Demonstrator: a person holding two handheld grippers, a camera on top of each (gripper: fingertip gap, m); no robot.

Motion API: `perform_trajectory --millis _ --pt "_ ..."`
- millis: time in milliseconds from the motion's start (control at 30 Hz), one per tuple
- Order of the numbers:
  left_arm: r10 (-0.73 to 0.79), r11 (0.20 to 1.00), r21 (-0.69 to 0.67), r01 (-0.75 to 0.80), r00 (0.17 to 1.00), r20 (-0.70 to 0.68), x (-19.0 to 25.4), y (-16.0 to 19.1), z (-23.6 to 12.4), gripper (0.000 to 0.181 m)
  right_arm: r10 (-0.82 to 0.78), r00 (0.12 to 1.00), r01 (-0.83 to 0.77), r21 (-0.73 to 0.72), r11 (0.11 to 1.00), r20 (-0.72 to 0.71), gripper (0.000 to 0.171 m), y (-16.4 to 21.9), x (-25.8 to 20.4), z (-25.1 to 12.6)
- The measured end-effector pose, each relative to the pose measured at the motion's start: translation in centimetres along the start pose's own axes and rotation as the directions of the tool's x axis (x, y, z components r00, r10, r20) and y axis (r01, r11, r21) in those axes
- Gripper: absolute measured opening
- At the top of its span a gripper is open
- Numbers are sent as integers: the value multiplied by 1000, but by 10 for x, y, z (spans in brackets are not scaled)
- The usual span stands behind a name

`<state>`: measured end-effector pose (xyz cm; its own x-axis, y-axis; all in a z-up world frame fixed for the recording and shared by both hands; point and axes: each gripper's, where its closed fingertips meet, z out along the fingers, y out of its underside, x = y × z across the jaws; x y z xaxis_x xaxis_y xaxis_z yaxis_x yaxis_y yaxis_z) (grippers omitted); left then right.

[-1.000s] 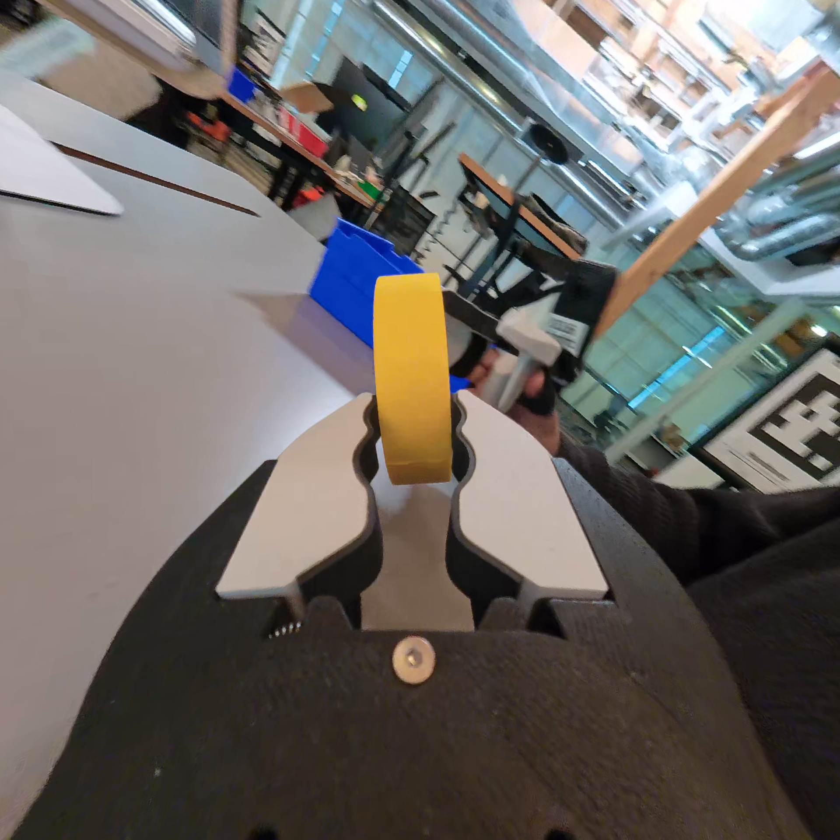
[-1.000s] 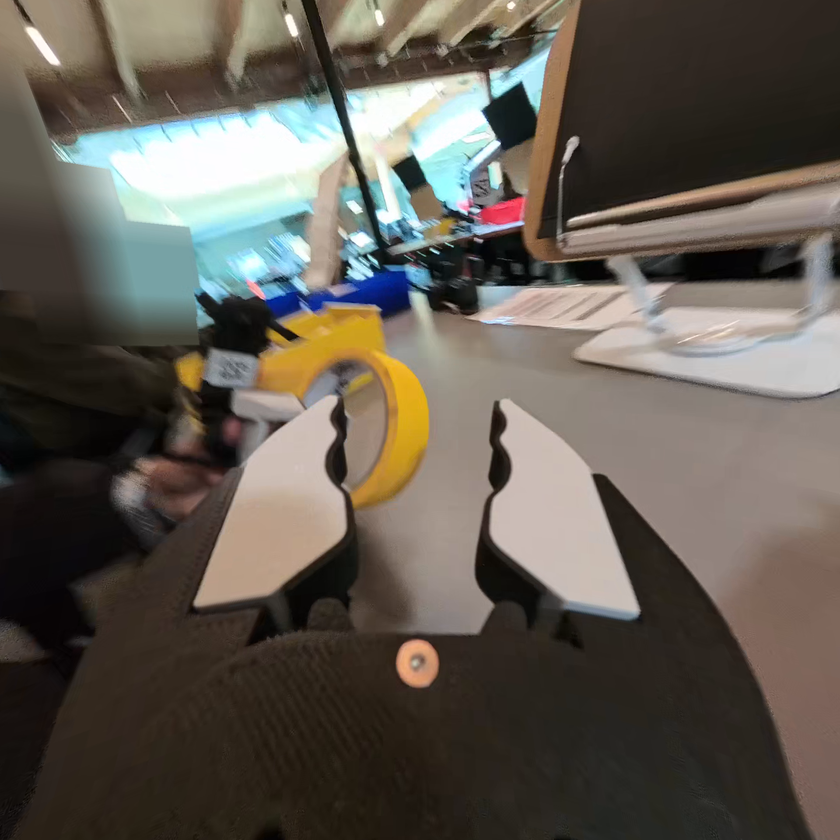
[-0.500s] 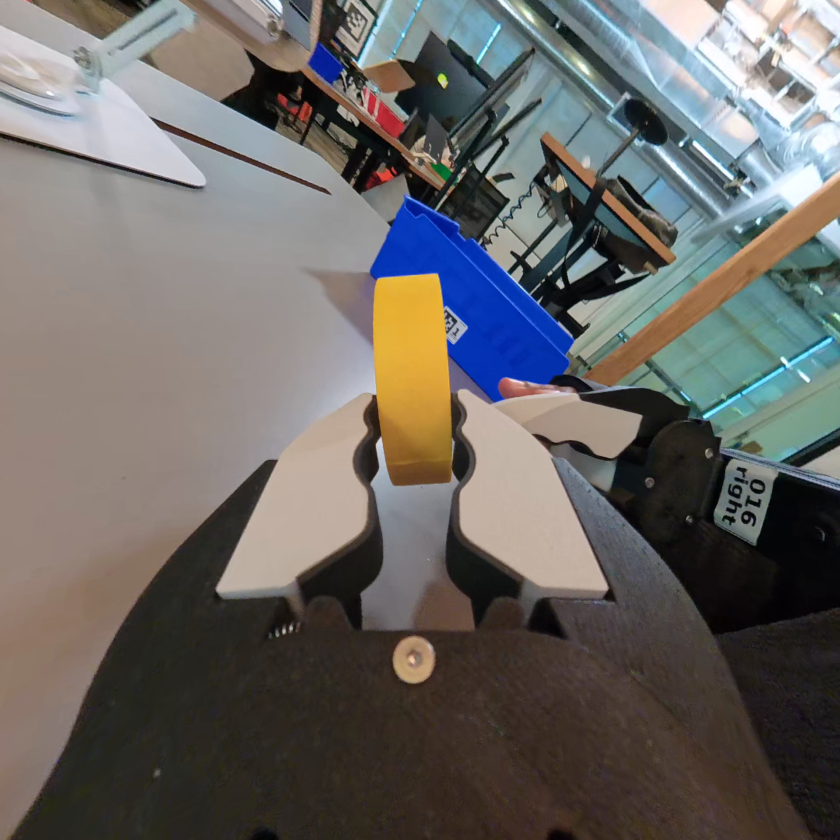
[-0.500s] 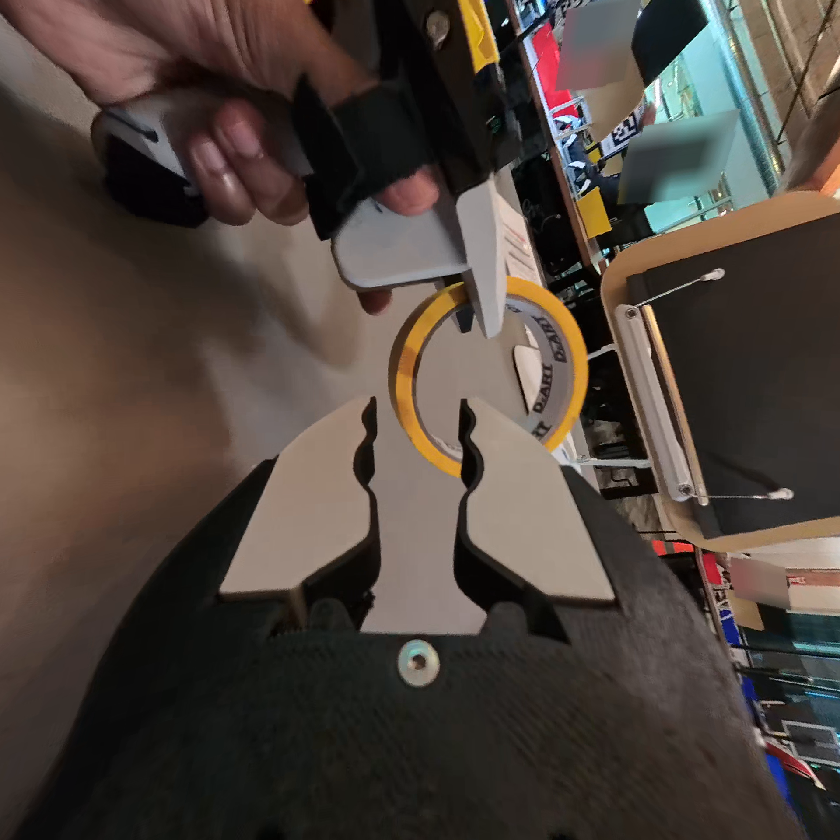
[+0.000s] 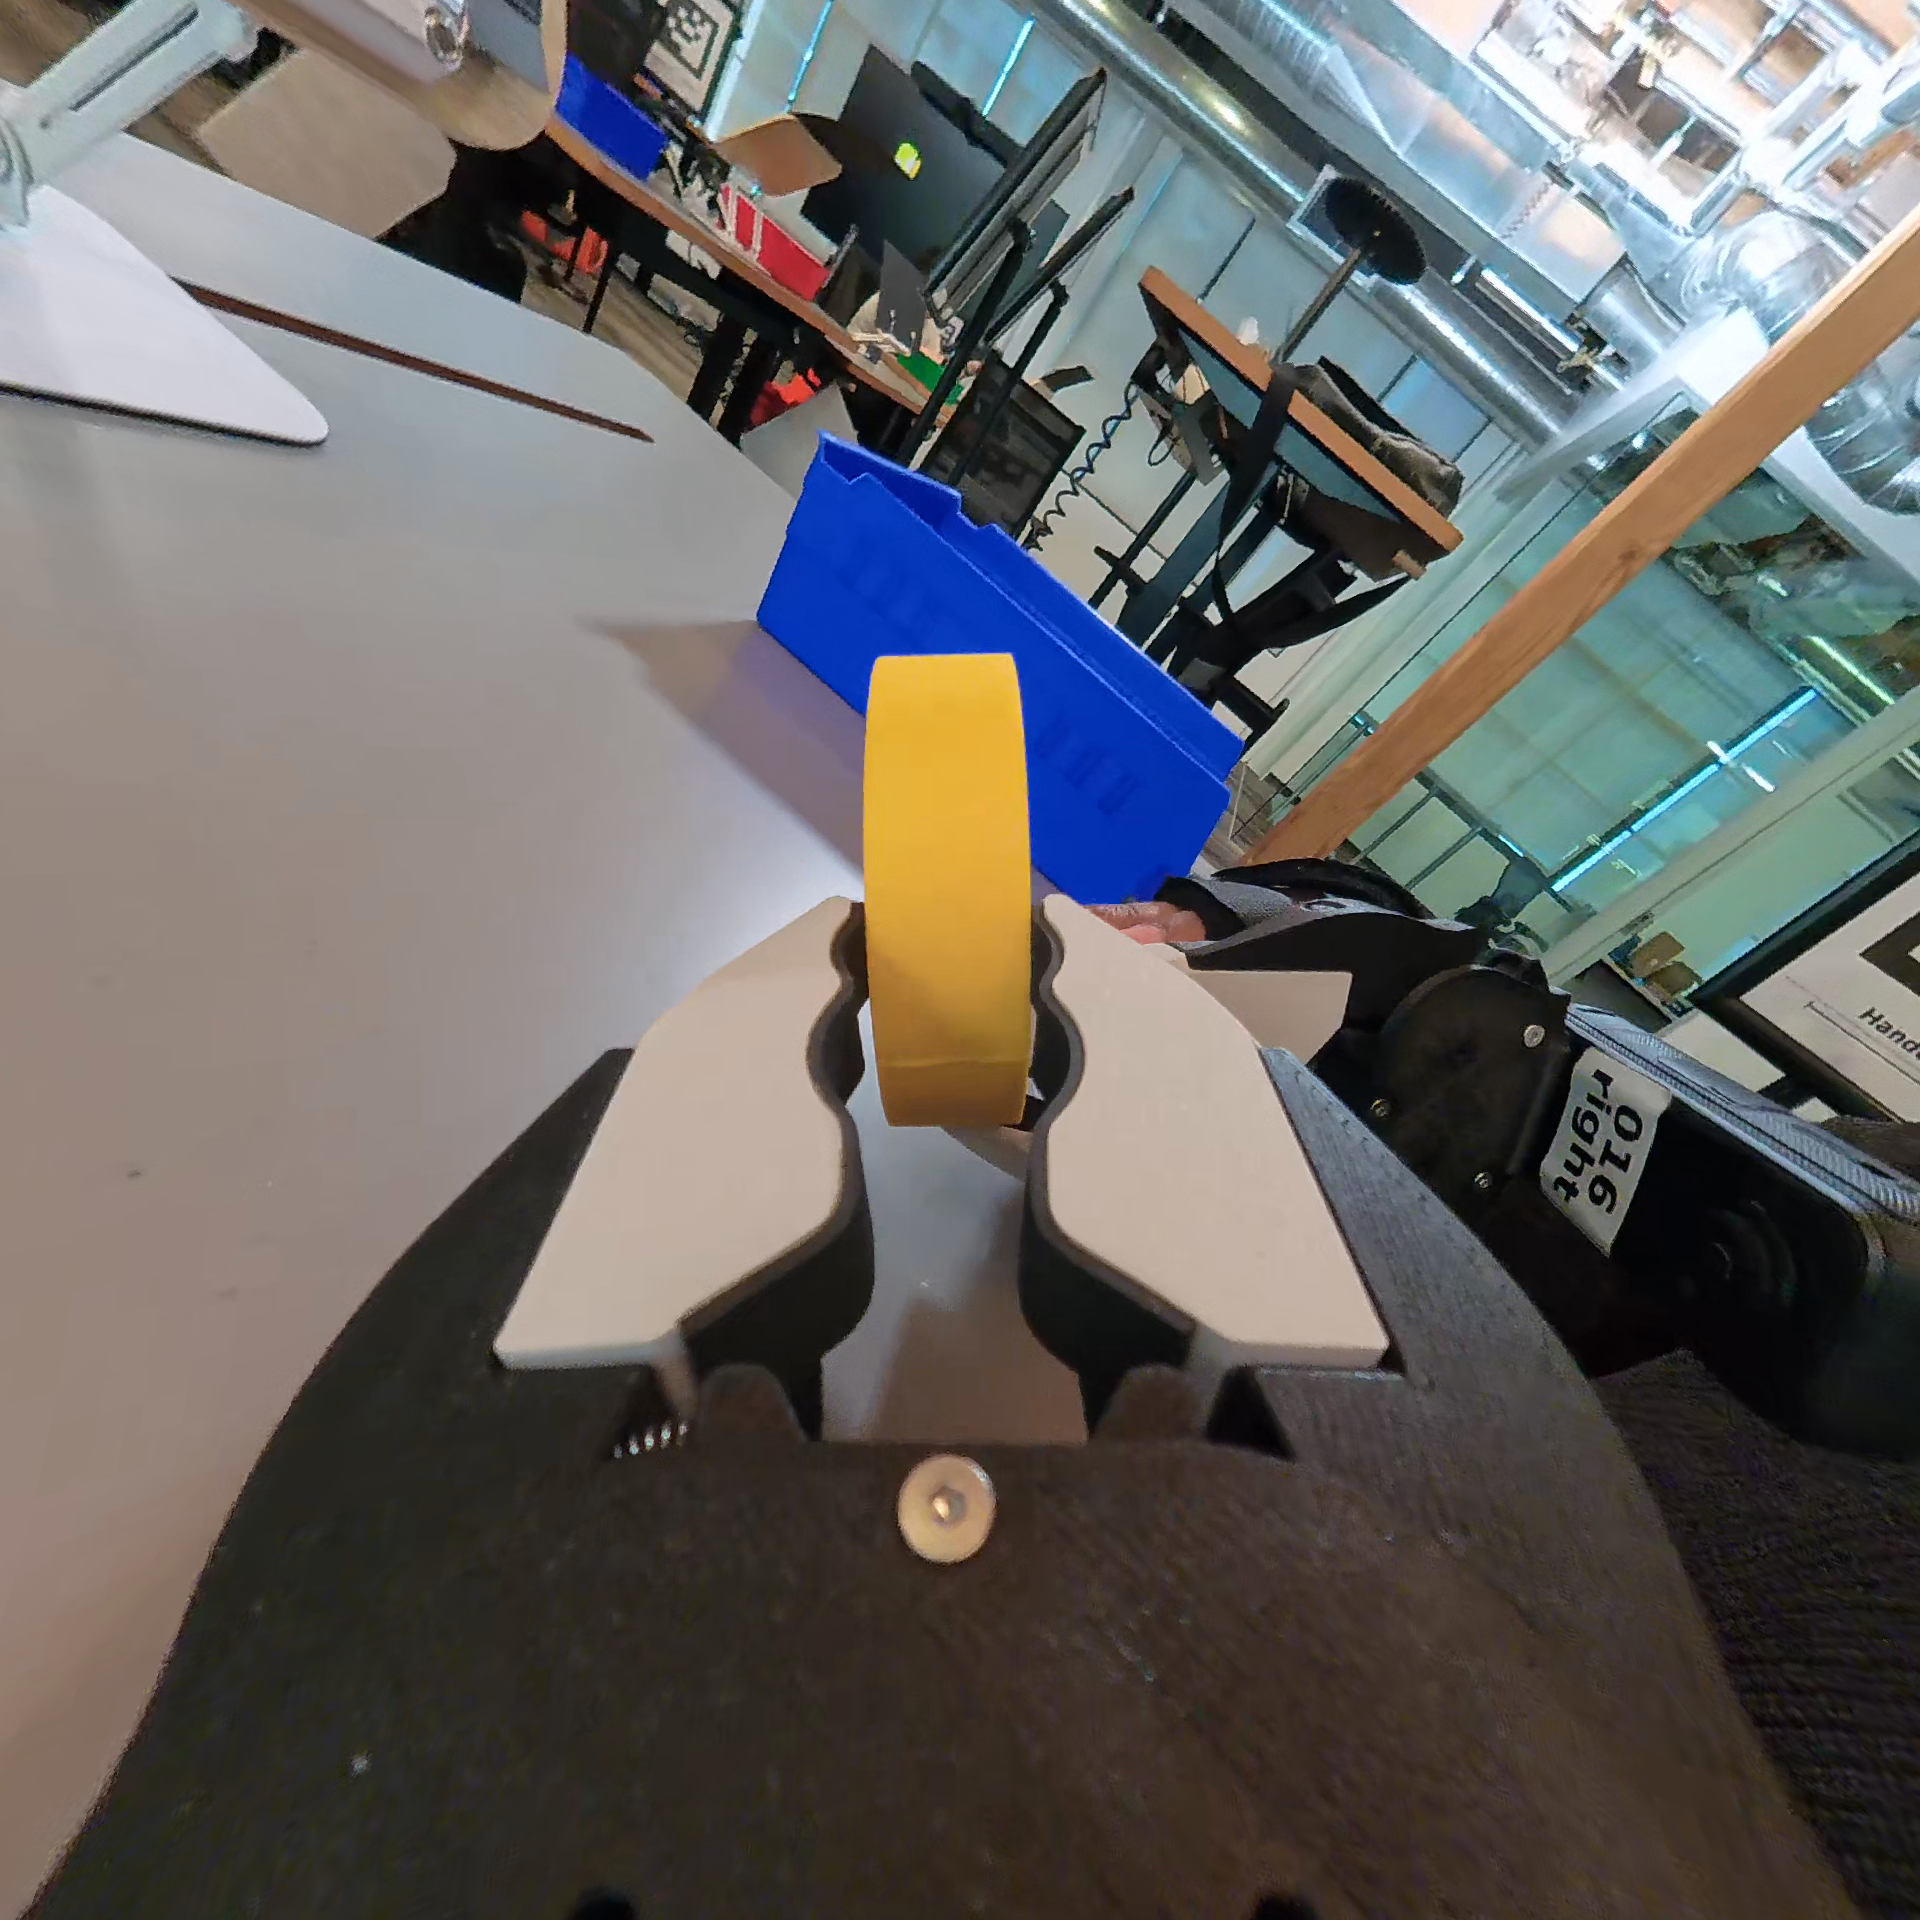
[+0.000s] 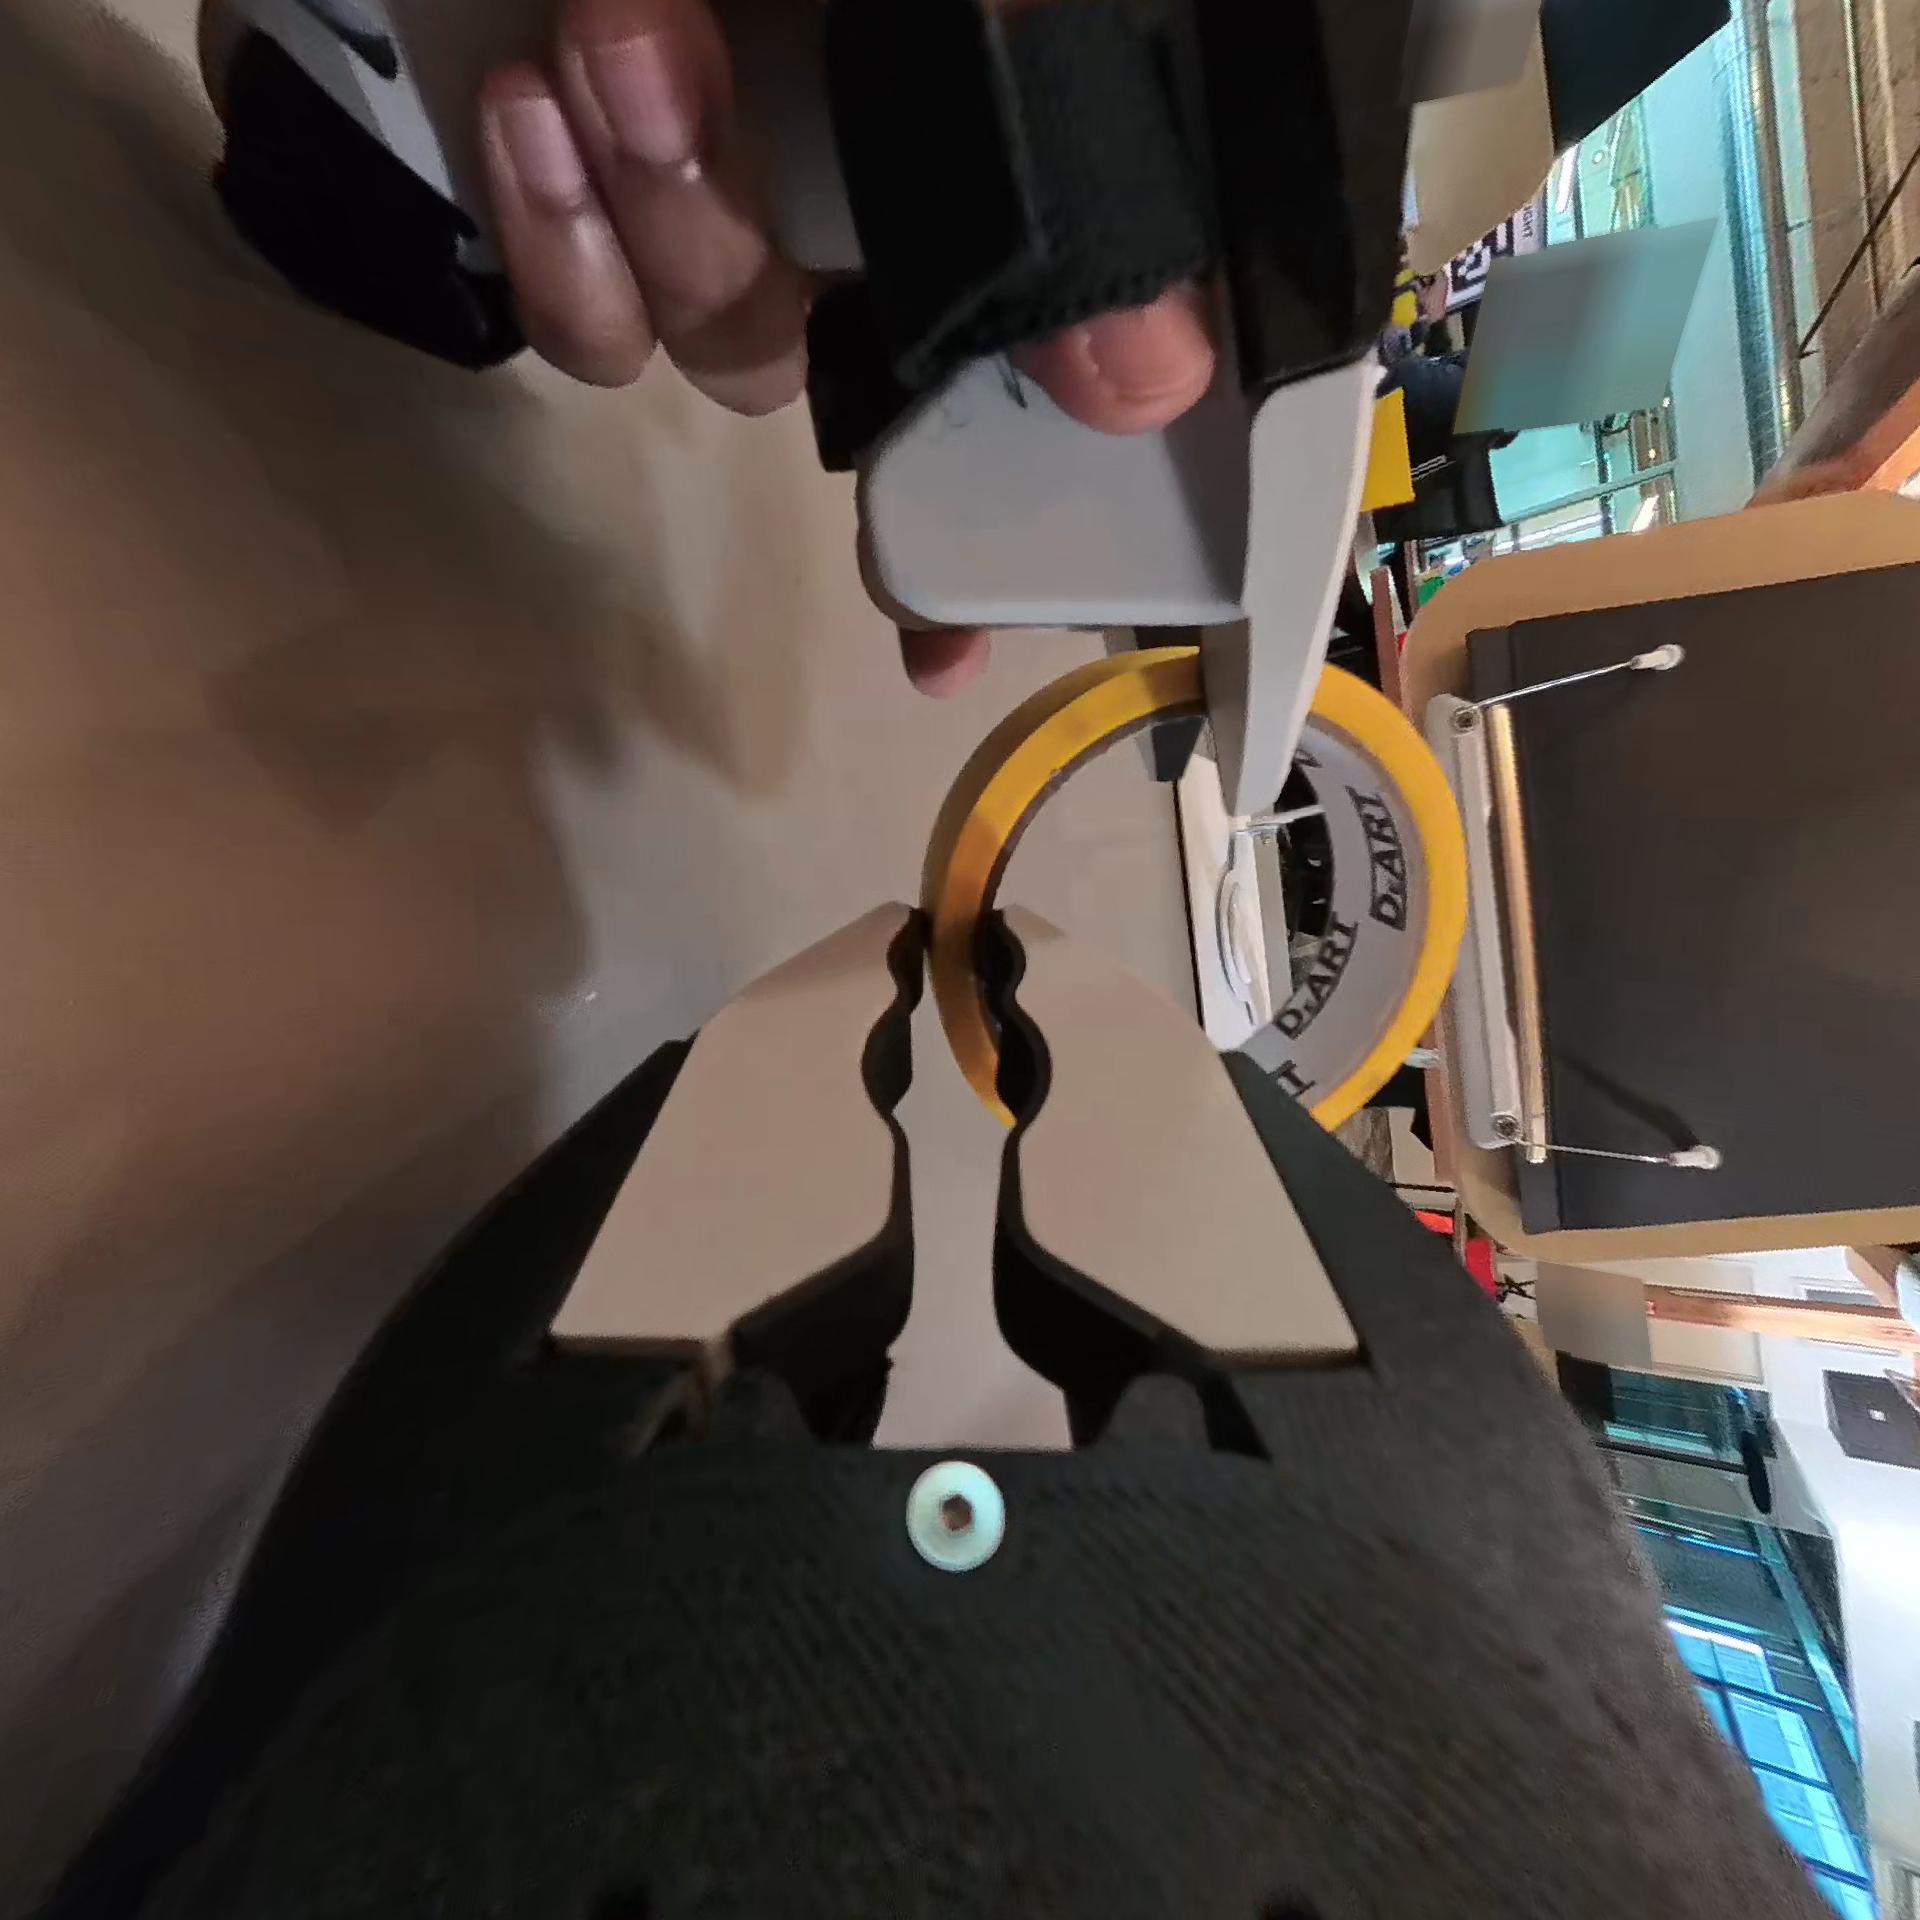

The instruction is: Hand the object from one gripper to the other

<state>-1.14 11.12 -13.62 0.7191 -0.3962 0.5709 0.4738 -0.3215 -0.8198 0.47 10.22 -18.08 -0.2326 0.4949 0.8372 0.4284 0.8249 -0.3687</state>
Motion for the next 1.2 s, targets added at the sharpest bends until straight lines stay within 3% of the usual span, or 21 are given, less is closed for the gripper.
perform_trajectory --millis 67,167,300,400,533,600,700,867,967,1067,1200 --pt "26 999 27 -25 999 -19 4 -3 -1 30 14 1000 -14 12 1000 -5 11 -2 2 -1" --pt "28 997 78 -25 999 -35 6 -10 -2 67 65 998 -65 33 997 -11 10 -4 6 -3" --pt "52 993 107 -44 996 -71 10 -14 -3 90 325 944 -331 145 932 64 10 -12 20 -11" --pt "99 991 96 -89 990 -103 17 -12 -1 95 553 809 -587 243 772 198 10 -17 36 -22" --pt "200 980 47 -195 968 -155 30 -1 3 94 717 515 -857 299 419 470 10 -22 56 -38" --pt "273 962 20 -273 949 -158 35 7 6 92 707 364 -931 271 247 606 10 -23 63 -46" --pt "439 896 -18 -444 891 -111 36 17 10 87 631 170 -983 175 54 757 10 -25 68 -55" --pt "773 632 -64 -772 634 -13 40 30 13 65 484 -86 -987 -8 -161 871 10 -31 73 -63" --pt "819 570 -94 -816 574 -20 43 40 17 52 391 -199 -965 -111 -236 899 9 -34 74 -65" --pt "841 537 -99 -838 541 -13 43 39 17 15 344 -243 -951 -152 -270 907 10 -36 75 -67" --pt "826 549 -118 -828 559 -77 48 46 17 12 359 -222 -959 -136 -248 906 11 -38 73 -66"
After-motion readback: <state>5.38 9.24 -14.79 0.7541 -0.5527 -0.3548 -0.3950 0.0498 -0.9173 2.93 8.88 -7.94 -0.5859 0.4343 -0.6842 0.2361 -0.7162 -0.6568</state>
